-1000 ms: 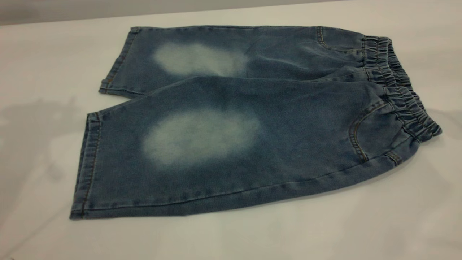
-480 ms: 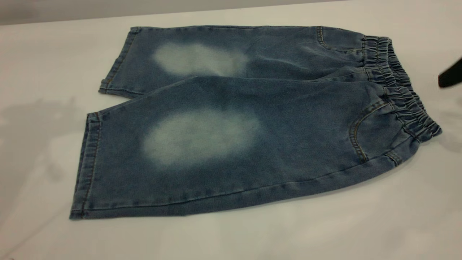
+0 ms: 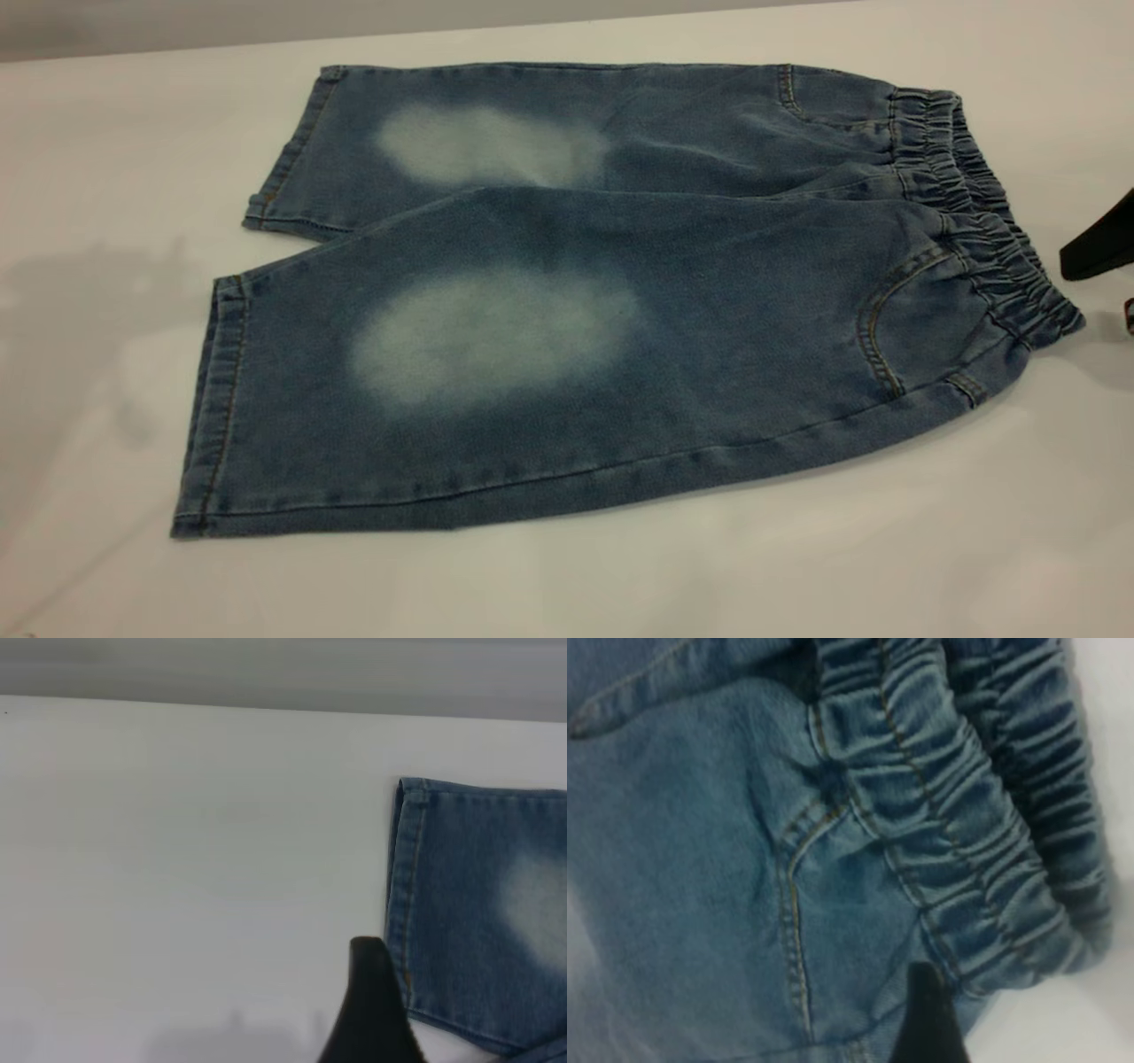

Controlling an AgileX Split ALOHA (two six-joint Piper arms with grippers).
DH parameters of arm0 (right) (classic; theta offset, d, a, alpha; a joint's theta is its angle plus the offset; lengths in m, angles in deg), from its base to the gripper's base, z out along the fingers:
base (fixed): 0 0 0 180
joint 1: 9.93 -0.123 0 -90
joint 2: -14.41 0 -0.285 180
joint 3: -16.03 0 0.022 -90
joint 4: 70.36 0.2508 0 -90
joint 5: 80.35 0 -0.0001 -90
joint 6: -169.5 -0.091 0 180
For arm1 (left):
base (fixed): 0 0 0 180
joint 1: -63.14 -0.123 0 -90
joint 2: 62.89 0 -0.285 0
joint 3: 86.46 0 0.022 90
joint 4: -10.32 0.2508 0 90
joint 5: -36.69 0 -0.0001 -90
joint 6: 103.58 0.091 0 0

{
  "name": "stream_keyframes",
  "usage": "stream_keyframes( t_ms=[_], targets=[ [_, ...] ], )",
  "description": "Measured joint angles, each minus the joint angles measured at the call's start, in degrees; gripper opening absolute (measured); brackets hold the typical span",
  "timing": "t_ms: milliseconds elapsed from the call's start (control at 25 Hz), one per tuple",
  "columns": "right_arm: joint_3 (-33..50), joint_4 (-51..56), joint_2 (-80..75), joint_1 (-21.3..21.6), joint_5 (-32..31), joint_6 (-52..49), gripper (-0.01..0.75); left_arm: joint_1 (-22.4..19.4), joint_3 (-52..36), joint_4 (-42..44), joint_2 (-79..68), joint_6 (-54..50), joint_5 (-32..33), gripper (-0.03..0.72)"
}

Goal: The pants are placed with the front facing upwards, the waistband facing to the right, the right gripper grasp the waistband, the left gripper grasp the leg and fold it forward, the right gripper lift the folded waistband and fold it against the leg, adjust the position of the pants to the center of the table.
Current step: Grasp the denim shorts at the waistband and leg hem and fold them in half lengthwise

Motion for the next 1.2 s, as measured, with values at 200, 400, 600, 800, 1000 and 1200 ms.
stream_keyframes(
  t_ms=[200, 400, 600, 800, 1000, 1200],
  targets=[
    [0.0, 2.61, -2.26, 0.0, -1.22, 3.28, 0.444, 0.0, 0.0, -0.05, 0.0, 0.0, 0.0, 0.464],
    [-0.11, 4.97, -4.35, 0.0, -1.37, 6.14, 0.444, 0.0, 0.0, -0.1, 0.0, 0.0, 0.01, 0.464],
    [-0.11, 7.87, -6.8, 0.0, -3.6, 9.62, 0.442, 0.0, 0.0, -0.16, 0.0, 0.0, 0.01, 0.464],
    [-0.11, 11.96, -8.2, 0.0, -5.81, 14.21, 0.442, 0.0, 0.0, -0.16, 0.0, 0.0, 0.01, 0.464],
    [-0.11, 16.57, -10.78, 0.0, -9.38, 19.35, 0.439, 0.0, 0.0, -0.16, 0.0, 0.0, 0.01, 0.464],
    [-0.11, 18.89, -11.98, 0.0, -11.46, 19.88, 0.439, 0.0, 0.0, -0.1, 0.0, 0.0, 0.01, 0.464]
  ],
)
